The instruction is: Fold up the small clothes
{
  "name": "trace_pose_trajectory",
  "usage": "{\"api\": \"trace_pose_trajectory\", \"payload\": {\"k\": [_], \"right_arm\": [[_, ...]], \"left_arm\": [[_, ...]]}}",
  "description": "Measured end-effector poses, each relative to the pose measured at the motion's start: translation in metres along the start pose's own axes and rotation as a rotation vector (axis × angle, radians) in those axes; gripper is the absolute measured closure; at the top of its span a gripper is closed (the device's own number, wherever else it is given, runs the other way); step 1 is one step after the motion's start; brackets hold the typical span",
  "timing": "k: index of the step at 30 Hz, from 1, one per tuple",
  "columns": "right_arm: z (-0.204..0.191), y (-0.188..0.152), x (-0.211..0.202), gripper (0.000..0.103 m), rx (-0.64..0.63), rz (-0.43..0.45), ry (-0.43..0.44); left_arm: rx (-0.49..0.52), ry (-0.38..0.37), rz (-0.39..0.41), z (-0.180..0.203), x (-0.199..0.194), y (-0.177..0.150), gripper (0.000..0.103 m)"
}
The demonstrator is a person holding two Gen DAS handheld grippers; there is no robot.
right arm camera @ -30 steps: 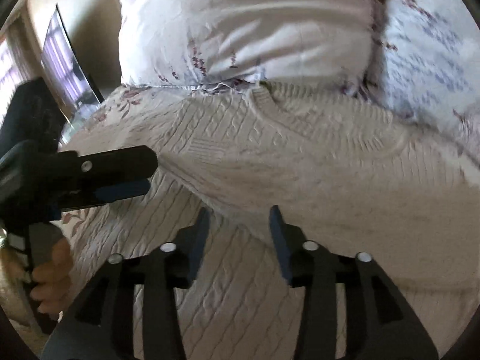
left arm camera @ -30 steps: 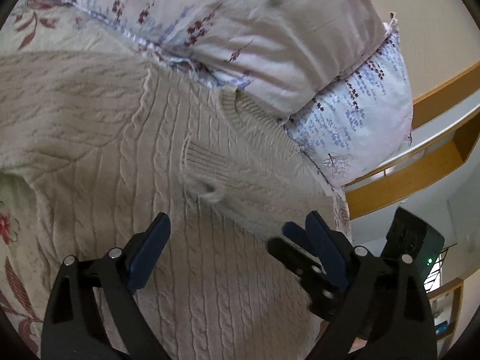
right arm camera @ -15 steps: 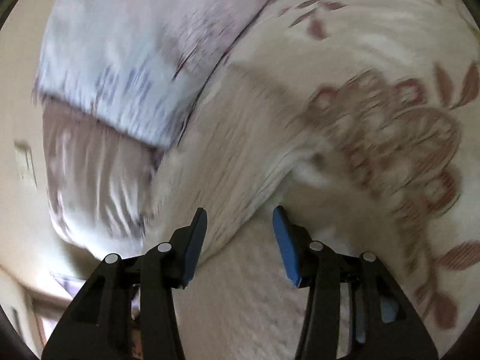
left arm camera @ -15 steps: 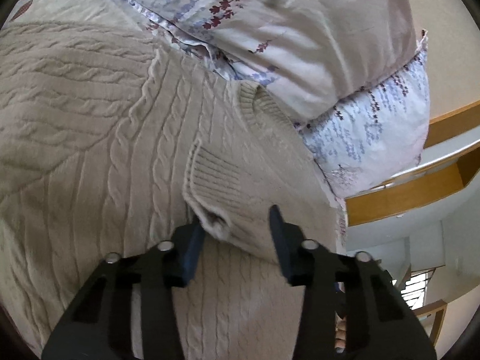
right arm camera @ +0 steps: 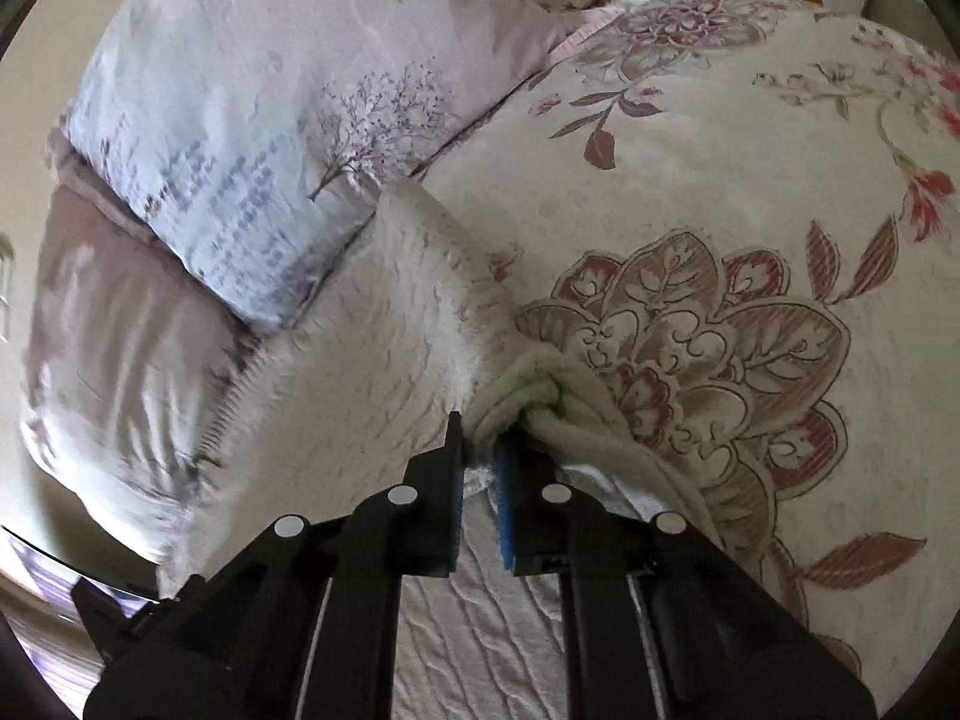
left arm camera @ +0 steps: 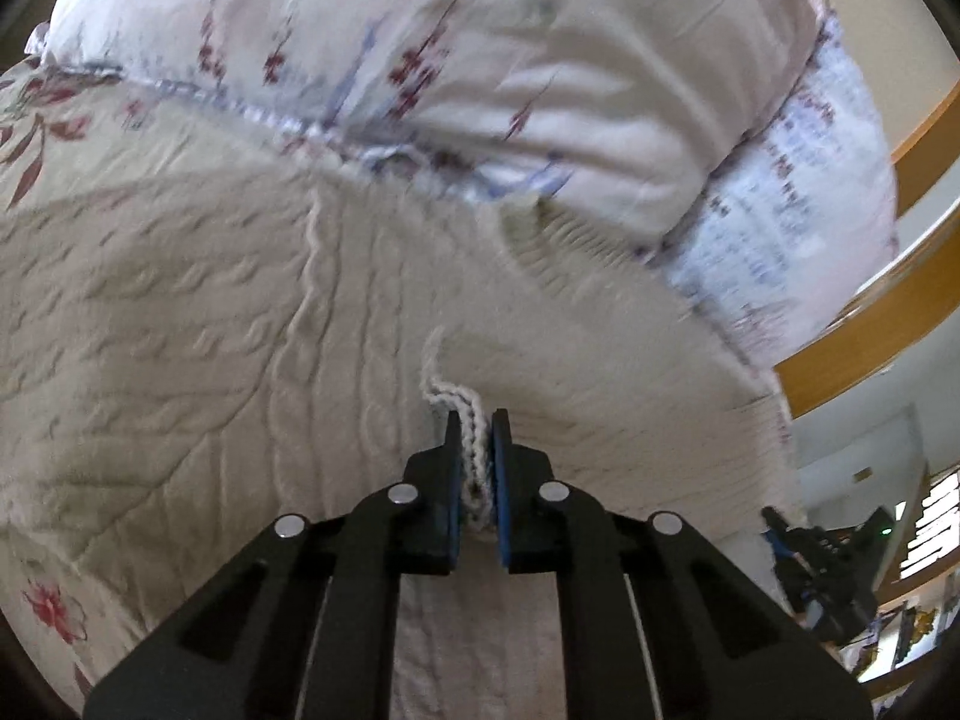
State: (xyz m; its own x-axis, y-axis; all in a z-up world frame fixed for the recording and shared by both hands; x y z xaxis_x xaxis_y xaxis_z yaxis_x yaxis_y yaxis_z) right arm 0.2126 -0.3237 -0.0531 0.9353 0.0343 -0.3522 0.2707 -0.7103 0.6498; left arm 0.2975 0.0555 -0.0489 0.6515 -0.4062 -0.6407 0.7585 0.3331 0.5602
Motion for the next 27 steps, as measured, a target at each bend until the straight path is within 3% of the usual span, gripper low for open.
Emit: {"api": "trace_pose_trajectory", "payload": {"k": [3, 4, 6, 9, 12, 17, 22, 23, 27], "right_arm": [[-0.005, -0.002, -0.004, 0.084, -0.069, 0.012, -0.055], [-0.006, -0.003, -0.007, 0.074, -0.082, 0.017, -0.062], [-0.009, -0.006, -0.014, 0.056, -0.097, 0.025, -0.052], [-0.012, -0.013, -0.025, 0.049, -0.116, 0.043, -0.006], [-0.027, -0.026, -0.027, 0.049, -0.157, 0.027, 0.082], [-0.052, -0.05, -0.022, 0.043, -0.241, -0.008, 0.198], [-0.06, -0.064, -0.014, 0.043, -0.254, -0.046, 0.227], [-0.06, -0.063, -0.015, 0.042, -0.253, -0.042, 0.233], [-0.059, -0.065, -0.015, 0.042, -0.247, -0.052, 0.243]], "left_arm": [[0.011, 0.014, 0.004, -0.001, -0.004, -0.001, 0.086], [0.007, 0.015, 0.006, -0.003, -0.01, -0.001, 0.08], [-0.014, -0.017, 0.008, -0.007, -0.025, -0.003, 0.052], [-0.074, -0.09, 0.03, -0.02, -0.063, -0.008, 0.04], [-0.127, -0.084, 0.094, -0.05, -0.105, -0.014, 0.039], [-0.25, 0.054, 0.215, -0.124, -0.168, -0.026, 0.041], [-0.411, 0.161, 0.262, -0.186, -0.189, -0.027, 0.05], [-0.444, 0.162, 0.277, -0.194, -0.19, -0.025, 0.055], [-0.549, 0.159, 0.319, -0.215, -0.193, -0.013, 0.056]]}}
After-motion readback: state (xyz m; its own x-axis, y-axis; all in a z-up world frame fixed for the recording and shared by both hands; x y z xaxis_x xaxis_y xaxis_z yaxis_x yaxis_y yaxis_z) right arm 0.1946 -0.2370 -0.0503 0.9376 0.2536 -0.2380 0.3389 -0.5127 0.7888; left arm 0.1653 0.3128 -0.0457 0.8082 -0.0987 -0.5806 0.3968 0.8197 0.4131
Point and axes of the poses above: each gripper's, at about its wrist camera, not at the fingertips, and x roughly the way its jaws point, z to its right, y to its top, the point moved 7 cm from there along x, roughly the way its jaws point, and after that the axes turned 8 degrees about z, right-handed, at the moved point
